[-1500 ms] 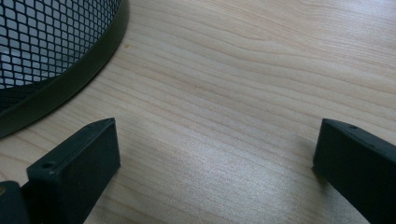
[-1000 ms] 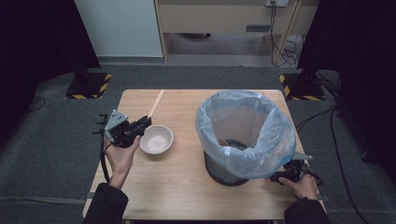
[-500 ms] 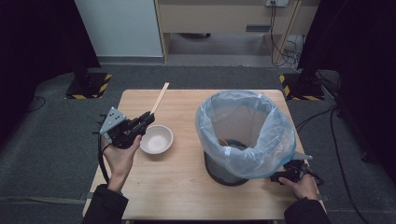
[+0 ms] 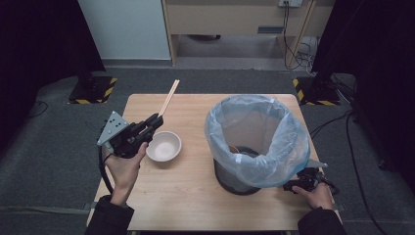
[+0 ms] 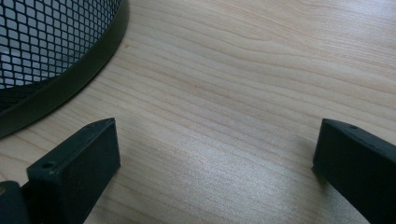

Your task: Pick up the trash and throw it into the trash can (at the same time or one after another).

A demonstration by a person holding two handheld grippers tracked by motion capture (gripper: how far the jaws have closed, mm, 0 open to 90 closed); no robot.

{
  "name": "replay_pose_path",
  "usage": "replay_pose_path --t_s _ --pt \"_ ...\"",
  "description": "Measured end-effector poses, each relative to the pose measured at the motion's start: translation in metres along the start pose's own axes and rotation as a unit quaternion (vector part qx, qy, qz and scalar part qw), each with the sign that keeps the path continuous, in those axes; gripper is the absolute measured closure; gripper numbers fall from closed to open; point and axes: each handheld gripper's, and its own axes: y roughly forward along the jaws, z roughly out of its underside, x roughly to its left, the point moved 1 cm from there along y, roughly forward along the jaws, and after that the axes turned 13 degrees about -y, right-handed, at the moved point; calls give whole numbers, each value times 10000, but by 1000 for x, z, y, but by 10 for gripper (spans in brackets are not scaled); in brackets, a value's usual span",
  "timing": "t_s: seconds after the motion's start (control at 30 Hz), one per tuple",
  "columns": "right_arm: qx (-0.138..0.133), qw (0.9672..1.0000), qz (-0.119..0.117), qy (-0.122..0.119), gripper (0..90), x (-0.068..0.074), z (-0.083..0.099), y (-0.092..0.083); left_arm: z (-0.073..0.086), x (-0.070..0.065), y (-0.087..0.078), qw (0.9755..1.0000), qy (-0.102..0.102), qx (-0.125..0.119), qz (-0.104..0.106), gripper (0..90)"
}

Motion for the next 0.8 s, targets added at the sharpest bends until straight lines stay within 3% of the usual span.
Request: replay_pose_path --t_s 0.4,0.8 --pt "1 10000 1 0 7 0 0 0 -10 -15 -3 9998 57 -136 161 796" --pt "1 10000 0 0 7 0 0 0 -26 -34 6 9990 205 -233 319 796"
